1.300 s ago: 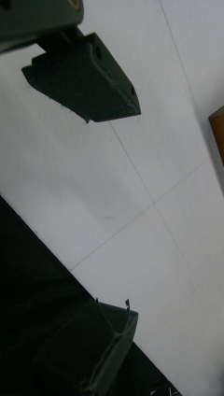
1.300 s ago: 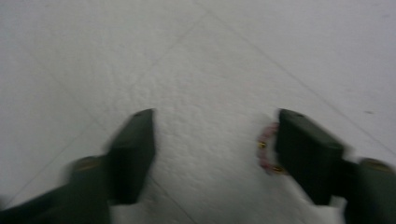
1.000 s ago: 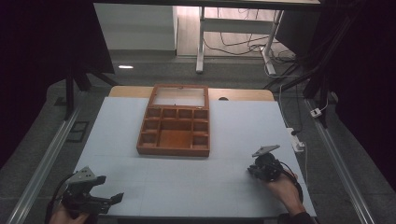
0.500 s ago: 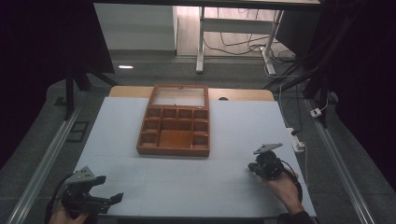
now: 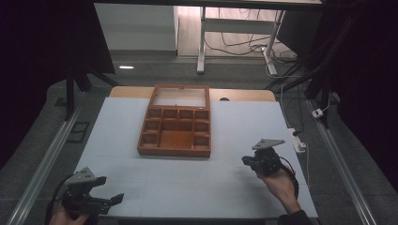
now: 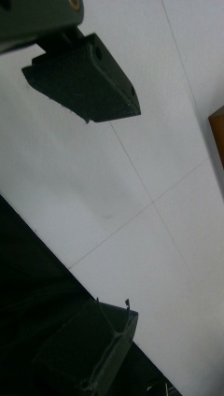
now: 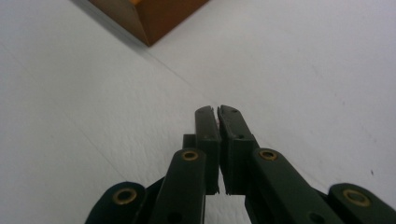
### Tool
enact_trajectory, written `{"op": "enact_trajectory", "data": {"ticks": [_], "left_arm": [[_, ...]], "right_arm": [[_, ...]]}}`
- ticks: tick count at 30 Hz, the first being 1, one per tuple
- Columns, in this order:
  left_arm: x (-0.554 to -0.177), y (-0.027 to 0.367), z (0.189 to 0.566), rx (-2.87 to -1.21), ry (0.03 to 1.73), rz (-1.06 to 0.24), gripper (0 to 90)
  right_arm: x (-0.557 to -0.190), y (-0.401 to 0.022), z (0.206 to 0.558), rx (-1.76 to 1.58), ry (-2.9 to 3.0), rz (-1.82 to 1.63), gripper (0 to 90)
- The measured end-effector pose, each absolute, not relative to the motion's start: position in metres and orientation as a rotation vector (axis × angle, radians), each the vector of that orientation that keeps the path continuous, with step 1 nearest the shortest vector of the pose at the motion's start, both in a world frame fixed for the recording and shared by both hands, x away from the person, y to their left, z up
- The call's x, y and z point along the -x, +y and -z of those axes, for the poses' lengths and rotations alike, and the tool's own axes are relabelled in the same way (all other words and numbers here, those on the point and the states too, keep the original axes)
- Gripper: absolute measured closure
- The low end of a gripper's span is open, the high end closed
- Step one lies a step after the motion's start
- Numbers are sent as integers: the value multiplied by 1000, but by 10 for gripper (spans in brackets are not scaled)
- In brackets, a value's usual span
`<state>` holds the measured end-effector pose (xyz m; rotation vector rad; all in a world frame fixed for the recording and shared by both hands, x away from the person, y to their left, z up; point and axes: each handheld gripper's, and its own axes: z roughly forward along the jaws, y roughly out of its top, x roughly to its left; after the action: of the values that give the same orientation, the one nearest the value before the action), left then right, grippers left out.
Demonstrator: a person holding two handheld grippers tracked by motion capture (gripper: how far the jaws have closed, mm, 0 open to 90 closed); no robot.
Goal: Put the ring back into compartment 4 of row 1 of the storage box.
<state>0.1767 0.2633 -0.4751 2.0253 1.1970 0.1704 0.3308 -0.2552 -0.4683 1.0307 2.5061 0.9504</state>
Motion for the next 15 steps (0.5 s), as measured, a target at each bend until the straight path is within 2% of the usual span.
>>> {"op": "enact_trajectory", "data": {"ticks": [15], "left_arm": [[-177, 264, 475, -2025, 1198, -170, 56]], "right_arm": [[-345, -238, 458, -1024, 2513, -1086, 862]]}}
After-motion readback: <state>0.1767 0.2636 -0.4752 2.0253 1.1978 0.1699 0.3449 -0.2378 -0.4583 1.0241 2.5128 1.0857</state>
